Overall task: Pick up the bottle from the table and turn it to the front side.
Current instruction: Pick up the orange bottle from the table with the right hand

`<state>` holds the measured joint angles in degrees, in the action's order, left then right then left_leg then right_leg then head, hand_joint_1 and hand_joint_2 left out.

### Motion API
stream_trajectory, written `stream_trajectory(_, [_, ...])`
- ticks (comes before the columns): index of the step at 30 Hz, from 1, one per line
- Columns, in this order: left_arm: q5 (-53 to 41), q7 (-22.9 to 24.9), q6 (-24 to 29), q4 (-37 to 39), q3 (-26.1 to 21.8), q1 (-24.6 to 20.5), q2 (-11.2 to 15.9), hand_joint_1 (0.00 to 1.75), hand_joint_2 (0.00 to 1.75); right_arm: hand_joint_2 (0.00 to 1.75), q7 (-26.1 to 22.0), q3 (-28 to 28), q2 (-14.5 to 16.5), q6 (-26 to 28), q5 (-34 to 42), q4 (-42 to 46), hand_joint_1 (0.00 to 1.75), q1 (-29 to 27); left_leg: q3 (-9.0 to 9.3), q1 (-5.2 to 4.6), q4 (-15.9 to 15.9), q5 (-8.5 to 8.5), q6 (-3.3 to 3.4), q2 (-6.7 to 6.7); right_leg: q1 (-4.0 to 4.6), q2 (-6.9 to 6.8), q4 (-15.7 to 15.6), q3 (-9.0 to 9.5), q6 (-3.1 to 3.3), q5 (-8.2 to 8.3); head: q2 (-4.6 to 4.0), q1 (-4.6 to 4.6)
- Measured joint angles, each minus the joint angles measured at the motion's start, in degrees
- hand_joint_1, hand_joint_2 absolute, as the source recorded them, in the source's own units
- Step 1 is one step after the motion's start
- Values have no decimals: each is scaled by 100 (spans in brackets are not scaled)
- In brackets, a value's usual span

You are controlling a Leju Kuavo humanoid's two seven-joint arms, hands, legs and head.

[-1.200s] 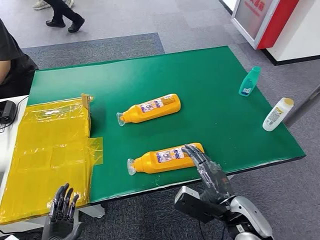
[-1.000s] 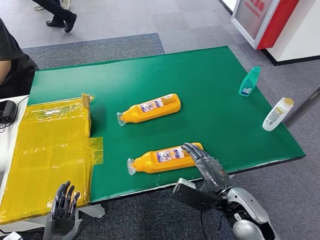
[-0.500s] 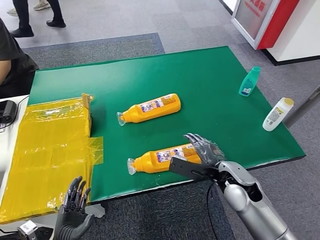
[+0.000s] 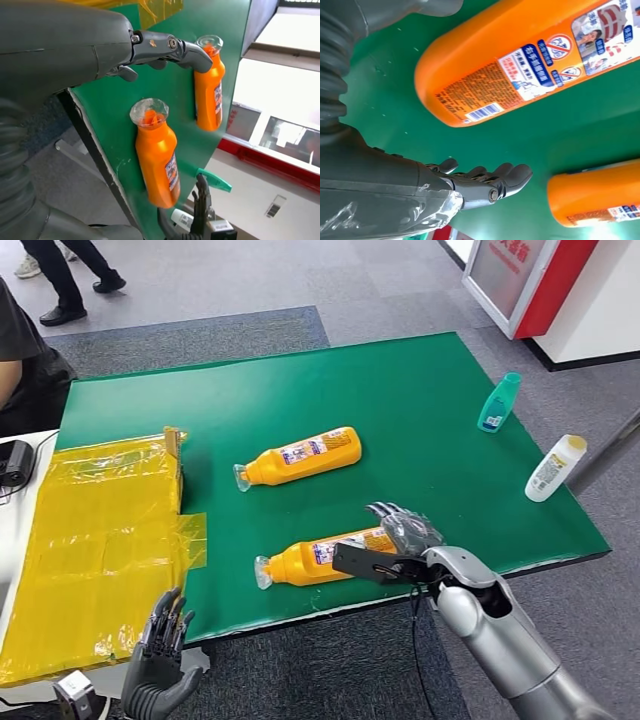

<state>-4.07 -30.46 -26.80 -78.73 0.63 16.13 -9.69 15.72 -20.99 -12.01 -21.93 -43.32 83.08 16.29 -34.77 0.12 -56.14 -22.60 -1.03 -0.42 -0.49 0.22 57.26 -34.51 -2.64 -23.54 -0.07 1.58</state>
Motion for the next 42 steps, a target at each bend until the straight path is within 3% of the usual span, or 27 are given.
stream_trajectory(26, [307, -138, 390, 311, 754, -258, 410, 0, 175, 175, 18, -275, 360, 74, 8, -1204, 4, 433, -3, 0, 0, 4, 0, 0, 0, 0, 0, -6, 1, 1, 0, 0])
stream_trajectory(28, [330, -138, 404, 323, 799, -263, 446, 0, 175, 175, -4, -275, 360, 73, 10, -1263, 17, 428, -4, 0, 0, 3, 0, 0, 0, 0, 0, -6, 1, 1, 0, 0])
stream_trajectory(35, [357, -138, 467, 340, 933, -272, 533, 0, 175, 175, -28, -272, 359, 69, 1, -1355, 150, 435, -3, 0, 0, 3, 0, 0, 0, 0, 0, -6, 1, 1, 0, -1])
stream_trajectory(37, [364, -137, 479, 341, 951, -272, 544, 0, 175, 175, -30, -268, 358, 73, -7, -1355, 162, 439, -2, 0, 0, 4, 0, 0, 0, 0, 0, -6, 1, 1, 0, 0])
stream_trajectory(42, [385, -137, 499, 341, 984, -273, 572, 0, 175, 175, -40, -264, 355, 59, -12, -1355, 162, 441, -2, 0, 0, 4, 0, 1, 0, 0, 0, -6, 1, 2, 0, 1])
